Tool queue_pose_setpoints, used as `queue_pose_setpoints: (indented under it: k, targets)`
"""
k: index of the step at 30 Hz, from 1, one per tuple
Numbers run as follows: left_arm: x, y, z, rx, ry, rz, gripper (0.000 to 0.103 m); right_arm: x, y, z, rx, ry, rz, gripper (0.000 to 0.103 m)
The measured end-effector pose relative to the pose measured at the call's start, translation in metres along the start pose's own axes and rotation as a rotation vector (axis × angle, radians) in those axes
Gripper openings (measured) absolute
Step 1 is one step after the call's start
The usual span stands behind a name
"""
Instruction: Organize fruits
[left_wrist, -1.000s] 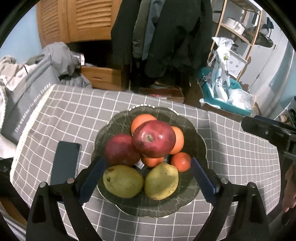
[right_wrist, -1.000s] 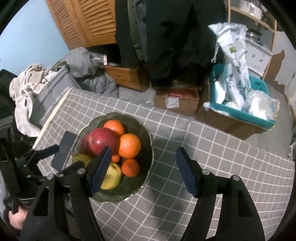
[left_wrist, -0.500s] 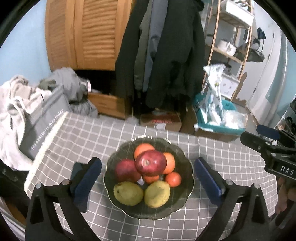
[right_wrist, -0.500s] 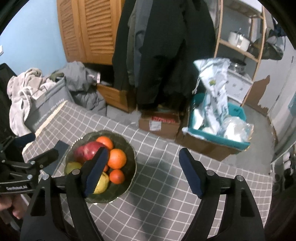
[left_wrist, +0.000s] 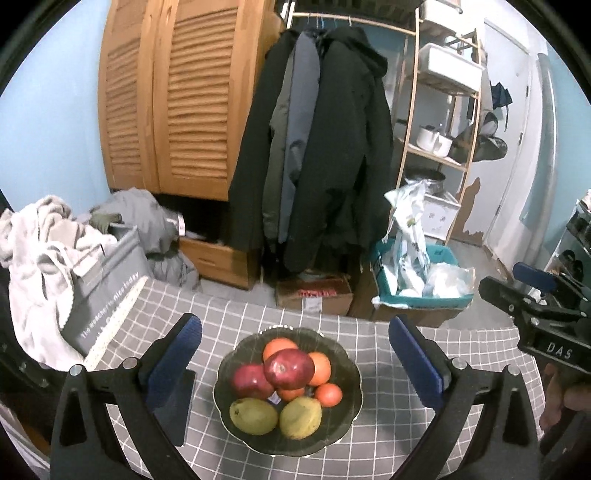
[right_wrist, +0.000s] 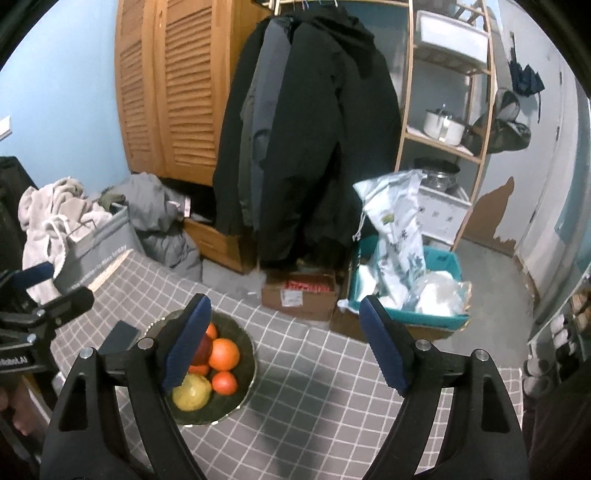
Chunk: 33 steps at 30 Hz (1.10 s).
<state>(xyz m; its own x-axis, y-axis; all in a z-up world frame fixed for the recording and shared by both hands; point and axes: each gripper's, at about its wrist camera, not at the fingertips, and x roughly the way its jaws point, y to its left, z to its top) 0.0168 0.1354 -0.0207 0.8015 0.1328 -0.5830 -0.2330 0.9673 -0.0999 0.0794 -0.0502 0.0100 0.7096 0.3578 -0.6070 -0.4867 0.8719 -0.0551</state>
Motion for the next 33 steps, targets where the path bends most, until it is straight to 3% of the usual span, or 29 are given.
queue_pose_setpoints:
  k: [13,33]
  targets:
    - [-0.039,-0.017,0.014,0.032,-0.103,0.000,0.102,-0.041,-0.014,0.006,0.021,-0.097,-0.012,0.082]
    - [-0.044,-0.022,0.016,0.027,-0.106,0.006,0.102,-0.048,-0.021,0.002,0.014,-0.111,-0.036,0.082]
